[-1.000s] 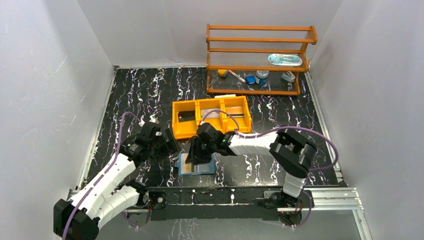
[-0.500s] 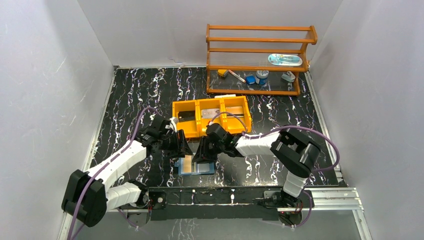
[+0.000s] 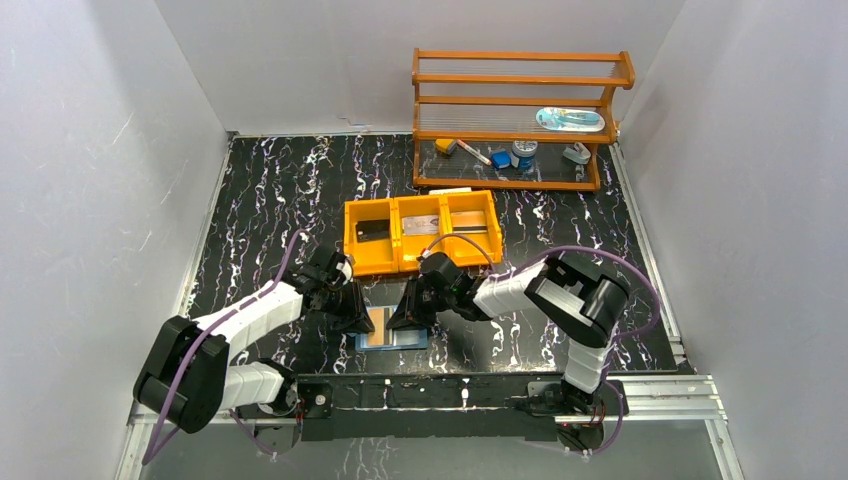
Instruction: Take the credit cards out of the card holder
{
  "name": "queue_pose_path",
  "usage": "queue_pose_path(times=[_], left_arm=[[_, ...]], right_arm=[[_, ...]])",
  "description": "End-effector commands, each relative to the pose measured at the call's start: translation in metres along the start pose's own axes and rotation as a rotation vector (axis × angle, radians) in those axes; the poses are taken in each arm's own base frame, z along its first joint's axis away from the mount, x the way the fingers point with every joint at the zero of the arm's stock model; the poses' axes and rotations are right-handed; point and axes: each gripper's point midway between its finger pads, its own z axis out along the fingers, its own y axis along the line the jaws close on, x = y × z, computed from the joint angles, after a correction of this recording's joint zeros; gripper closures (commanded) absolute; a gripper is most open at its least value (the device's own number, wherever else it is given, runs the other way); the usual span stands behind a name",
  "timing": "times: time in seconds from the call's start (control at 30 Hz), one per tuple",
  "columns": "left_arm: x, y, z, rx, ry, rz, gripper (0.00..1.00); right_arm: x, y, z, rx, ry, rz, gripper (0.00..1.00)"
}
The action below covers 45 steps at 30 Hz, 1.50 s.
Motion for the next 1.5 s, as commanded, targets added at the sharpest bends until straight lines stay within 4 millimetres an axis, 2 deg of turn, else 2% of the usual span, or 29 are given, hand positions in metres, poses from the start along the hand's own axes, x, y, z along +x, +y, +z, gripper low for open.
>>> queue_pose_path(times=[0.0, 0.13, 0.3, 0.5, 0.57, 0.8, 0.87, 0.93, 1.03, 1.1, 1.37, 1.47], left_arm=[[0.005, 0.008, 0.004, -0.023, 0.010, -0.004, 0.81], [0.007, 0.013, 0.007, -0.042, 0.022, -0.015, 0.85], [0.004, 0.020, 0.005, -0.085, -0.003, -0.028, 0.87], [0.003, 0.025, 0.006, -0.114, -0.005, -0.033, 0.89], [0.003, 0.025, 0.006, -0.118, -0.007, -0.032, 0.90], [0.003, 0.027, 0.007, -0.127, -0.004, -0.030, 0.91], [0.002, 0.026, 0.007, -0.127, -0.005, -0.030, 0.91], [0.003, 0.026, 0.007, -0.124, -0.004, -0.026, 0.91], [0.003, 0.024, 0.007, -0.114, -0.003, -0.022, 0.91], [0.003, 0.022, 0.006, -0.109, -0.002, -0.020, 0.91], [0.004, 0.019, 0.006, -0.092, 0.004, -0.013, 0.91], [0.004, 0.019, 0.006, -0.091, 0.005, -0.012, 0.92]], right_arm=[[0.002, 0.001, 0.005, -0.029, 0.018, 0.018, 0.77], [0.002, 0.005, 0.003, -0.056, 0.010, 0.016, 0.90], [0.001, 0.004, -0.007, -0.048, -0.020, 0.000, 0.98], [0.005, -0.001, -0.014, -0.058, 0.002, -0.020, 0.97], [0.005, 0.007, -0.021, -0.085, -0.002, -0.030, 0.96], [0.000, 0.001, -0.028, -0.073, -0.023, -0.018, 0.91], [0.000, 0.002, -0.028, -0.080, -0.017, -0.017, 0.90], [0.002, 0.004, -0.026, -0.094, -0.004, -0.012, 0.84], [0.002, 0.008, -0.023, -0.126, 0.005, 0.000, 0.82], [0.003, 0.013, -0.023, -0.152, 0.014, 0.001, 0.82], [0.004, 0.002, -0.011, -0.135, 0.035, 0.046, 0.80], [0.002, 0.002, -0.011, -0.137, 0.017, 0.049, 0.87]])
